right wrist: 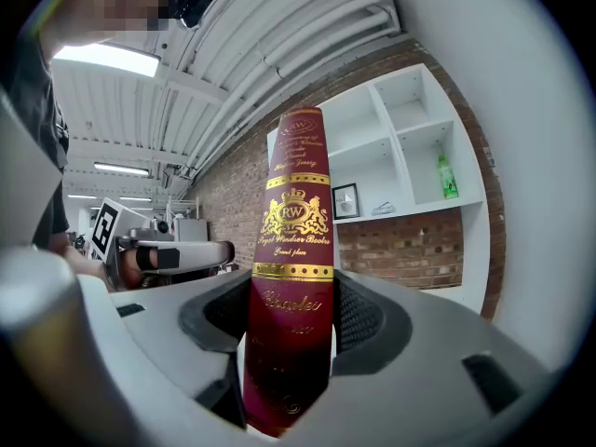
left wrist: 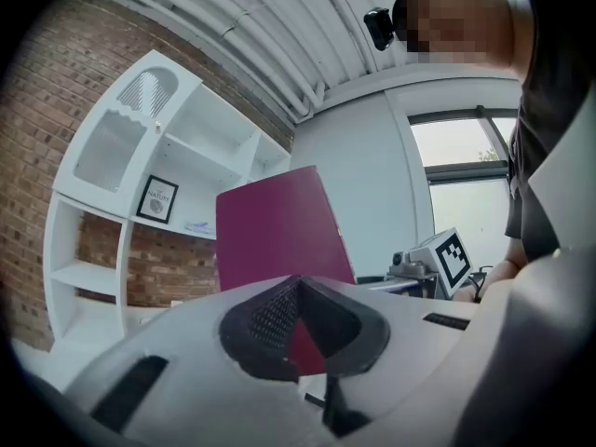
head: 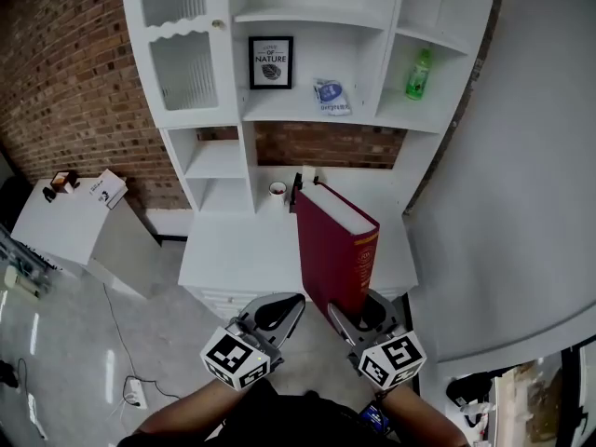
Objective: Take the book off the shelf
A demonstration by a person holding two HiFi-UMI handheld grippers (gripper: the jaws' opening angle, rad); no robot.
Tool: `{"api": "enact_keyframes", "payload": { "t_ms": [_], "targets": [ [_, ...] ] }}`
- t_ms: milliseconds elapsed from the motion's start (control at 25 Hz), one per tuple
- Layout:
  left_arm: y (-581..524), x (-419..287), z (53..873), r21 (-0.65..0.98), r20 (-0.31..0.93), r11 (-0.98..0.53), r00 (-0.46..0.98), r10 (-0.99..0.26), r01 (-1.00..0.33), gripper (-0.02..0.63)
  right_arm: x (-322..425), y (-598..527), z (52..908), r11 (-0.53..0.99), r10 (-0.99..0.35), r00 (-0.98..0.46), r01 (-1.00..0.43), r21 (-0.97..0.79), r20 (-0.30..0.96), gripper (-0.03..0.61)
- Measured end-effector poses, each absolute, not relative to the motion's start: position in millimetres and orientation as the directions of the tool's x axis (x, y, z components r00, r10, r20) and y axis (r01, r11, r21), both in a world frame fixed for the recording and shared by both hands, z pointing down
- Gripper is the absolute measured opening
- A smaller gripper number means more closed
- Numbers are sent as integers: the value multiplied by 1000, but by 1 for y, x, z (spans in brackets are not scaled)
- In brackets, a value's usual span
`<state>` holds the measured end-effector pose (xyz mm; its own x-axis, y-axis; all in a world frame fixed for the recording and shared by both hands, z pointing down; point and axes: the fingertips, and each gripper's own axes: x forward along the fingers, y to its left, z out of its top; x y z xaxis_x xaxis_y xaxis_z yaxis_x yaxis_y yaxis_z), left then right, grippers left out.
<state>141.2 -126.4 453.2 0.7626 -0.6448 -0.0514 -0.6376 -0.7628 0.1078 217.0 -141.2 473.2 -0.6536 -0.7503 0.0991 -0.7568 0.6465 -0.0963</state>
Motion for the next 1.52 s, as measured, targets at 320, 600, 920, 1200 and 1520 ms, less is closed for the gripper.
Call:
{"api": "enact_keyframes", "payload": {
  "t_ms": [320,600,920,1200,1520],
  "targets": [
    [-66,160,480,126,3,-719,725,-689,-683,5,260,-75,489,670,-726,-678,-735,-103,116,232],
    [-42,173,481,112,19,-710,715,-698,-696,5,267,-45,496,682,-713,-693,-721,-120,111,230],
    [-34,184,487,121,28,-704,711,-702,-700,5,275,-35,505,677,-714,-693,-720,-151,99,230],
    [-39,191,488,127,32,-711,720,-694,-691,5,278,-41,504,665,-726,-681,-730,-159,95,230],
    [-43,197,486,132,26,-719,728,-685,-682,5,281,-47,497,658,-734,-674,-736,-157,82,230]
  ]
}}
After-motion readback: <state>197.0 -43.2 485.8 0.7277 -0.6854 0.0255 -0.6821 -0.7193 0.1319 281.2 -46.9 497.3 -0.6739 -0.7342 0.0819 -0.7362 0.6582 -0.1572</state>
